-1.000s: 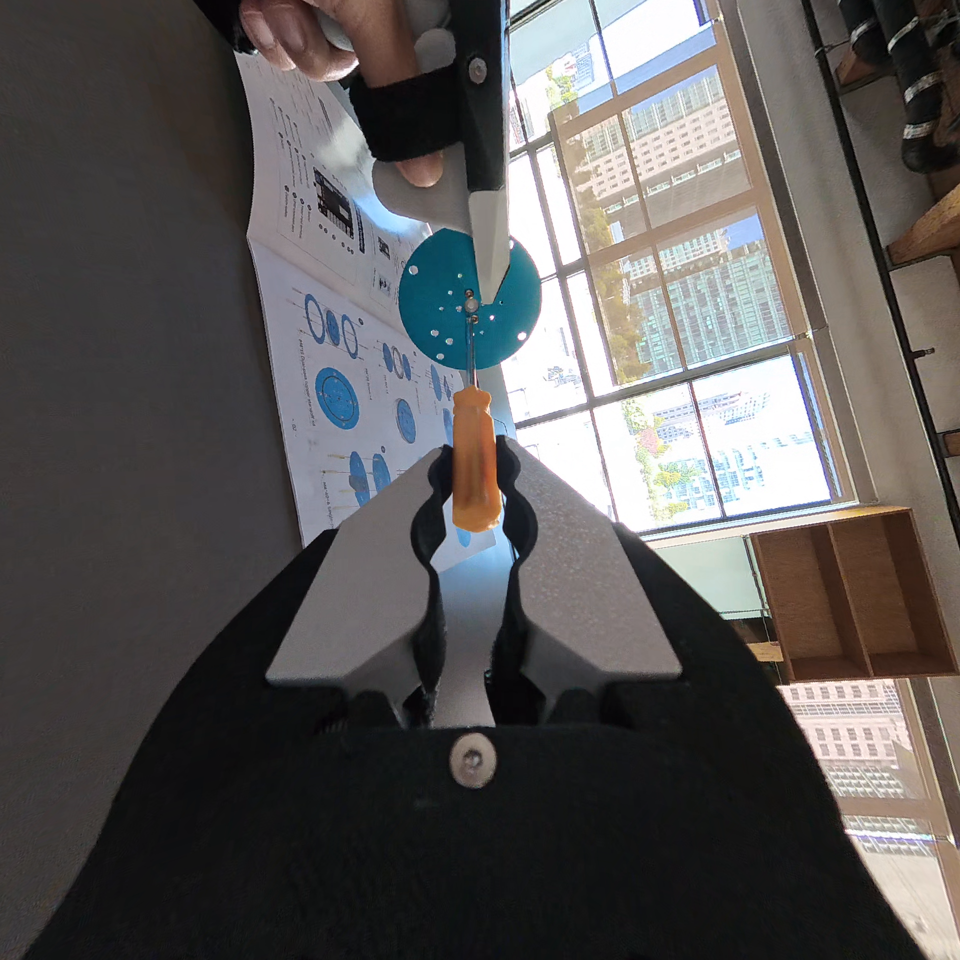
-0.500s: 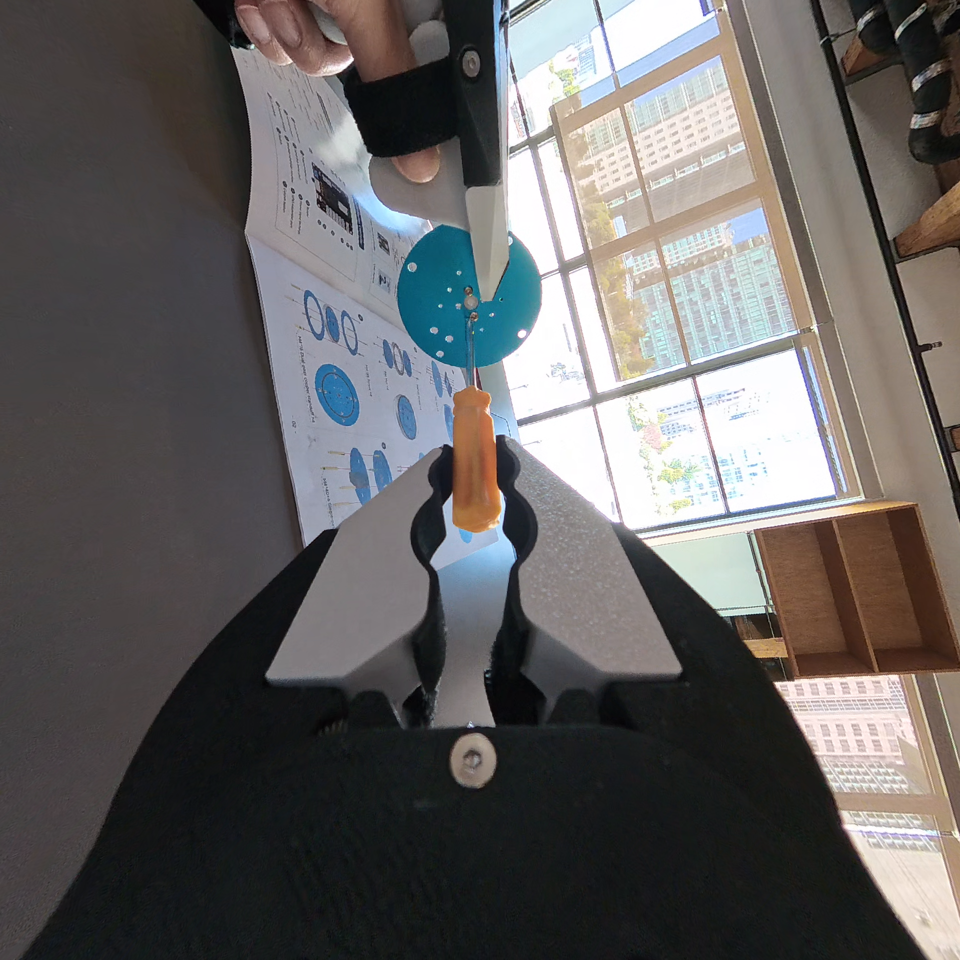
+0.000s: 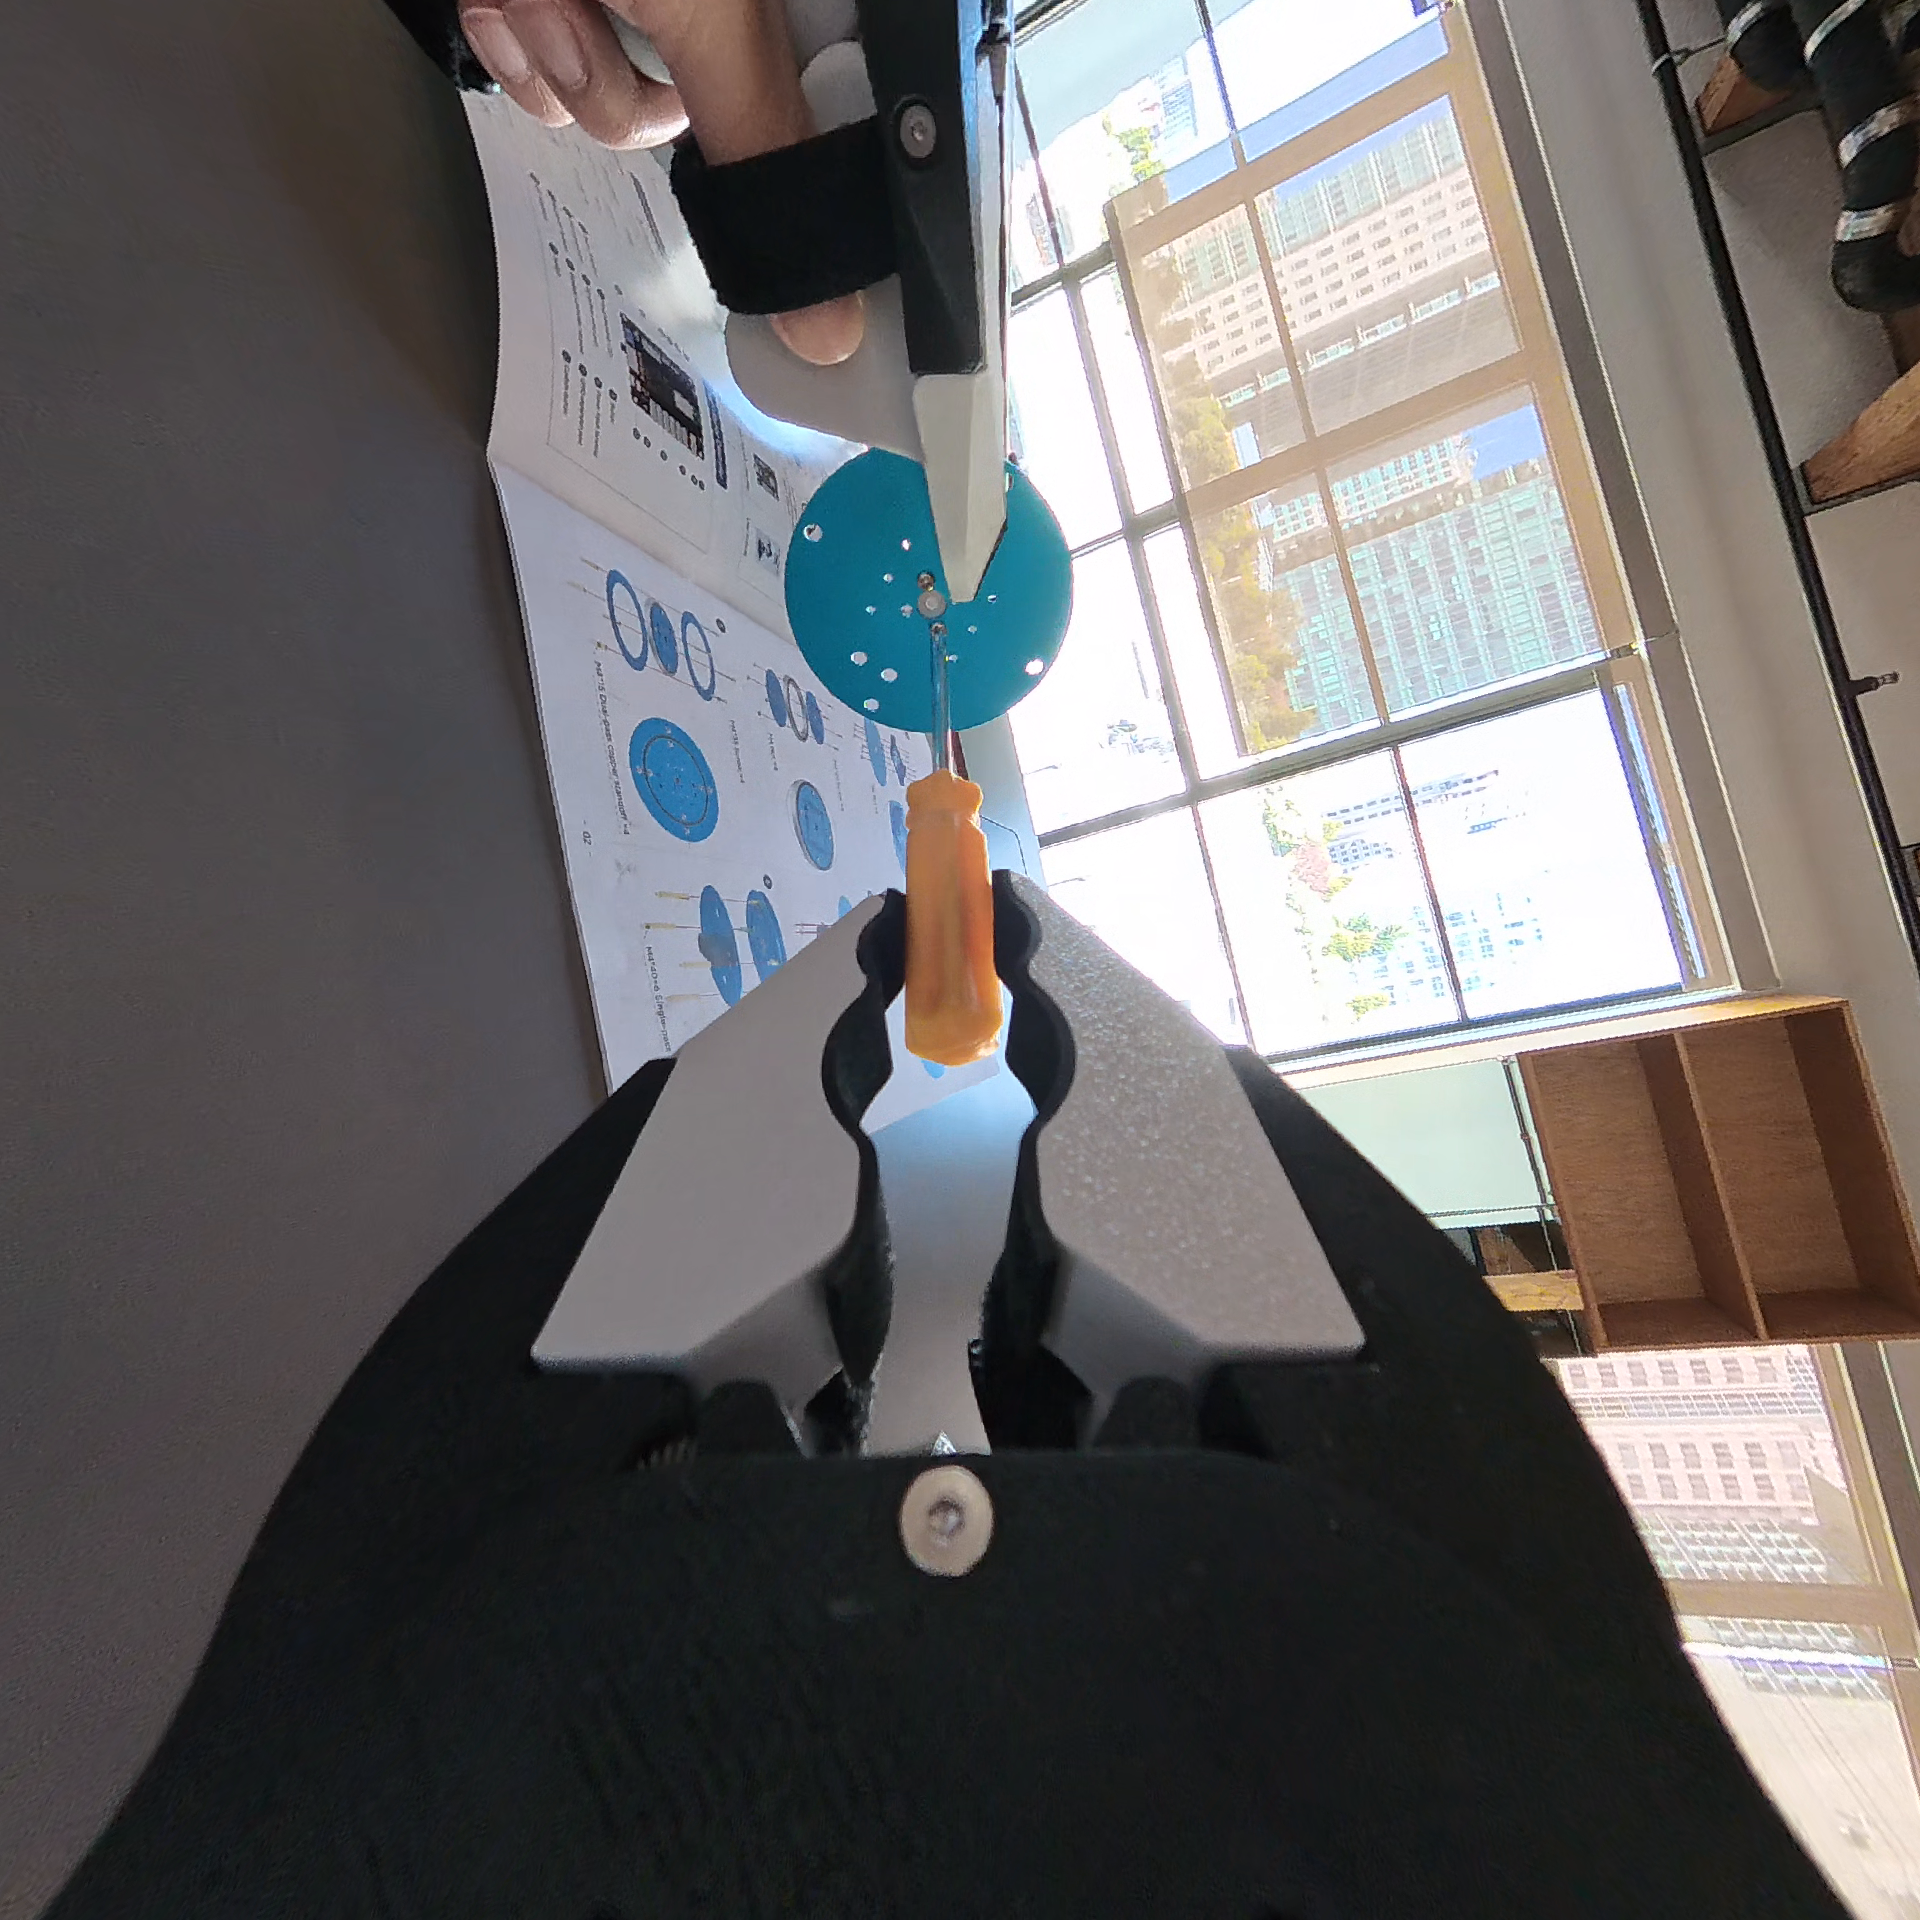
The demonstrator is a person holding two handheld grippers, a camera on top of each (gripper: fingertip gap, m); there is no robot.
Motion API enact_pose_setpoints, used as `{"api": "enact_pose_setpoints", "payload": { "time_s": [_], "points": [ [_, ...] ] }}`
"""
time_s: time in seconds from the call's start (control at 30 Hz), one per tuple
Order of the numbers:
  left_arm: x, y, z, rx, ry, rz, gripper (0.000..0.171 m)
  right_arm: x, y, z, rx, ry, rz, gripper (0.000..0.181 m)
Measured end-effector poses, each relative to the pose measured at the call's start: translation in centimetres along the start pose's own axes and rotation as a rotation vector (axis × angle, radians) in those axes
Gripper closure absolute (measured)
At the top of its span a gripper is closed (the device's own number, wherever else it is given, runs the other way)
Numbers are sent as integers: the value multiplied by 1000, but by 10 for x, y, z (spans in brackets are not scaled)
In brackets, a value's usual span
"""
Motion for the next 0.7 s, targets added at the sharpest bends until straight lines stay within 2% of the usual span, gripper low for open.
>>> {"api": "enact_pose_setpoints", "payload": {
  "time_s": [0.1,0.3,0.43,0.53,0.7],
  "points": [
    [2,-1,2,38,5,-27,170,0,0,-2,-53,-1,-4,166],
    [5,-7,7,88,40,-122,170,2,1,-19,-408,-78,-23,166],
    [7,-11,7,96,35,-153,170,4,1,-23,-428,-65,-17,166],
    [5,-7,3,81,53,-114,170,7,3,-16,-204,-31,-12,166],
    [2,-2,0,80,105,-55,169,10,7,3,454,98,40,167]
  ]
}}
Point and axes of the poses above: each gripper's, where its closed fingertips meet, x out along the fingers, y out of its top, z = x × y across the jaws, the point moved 6 cm from there along -x, back along the fingers, and after that the axes turned 9 degrees about x, right-handed, at the moved point
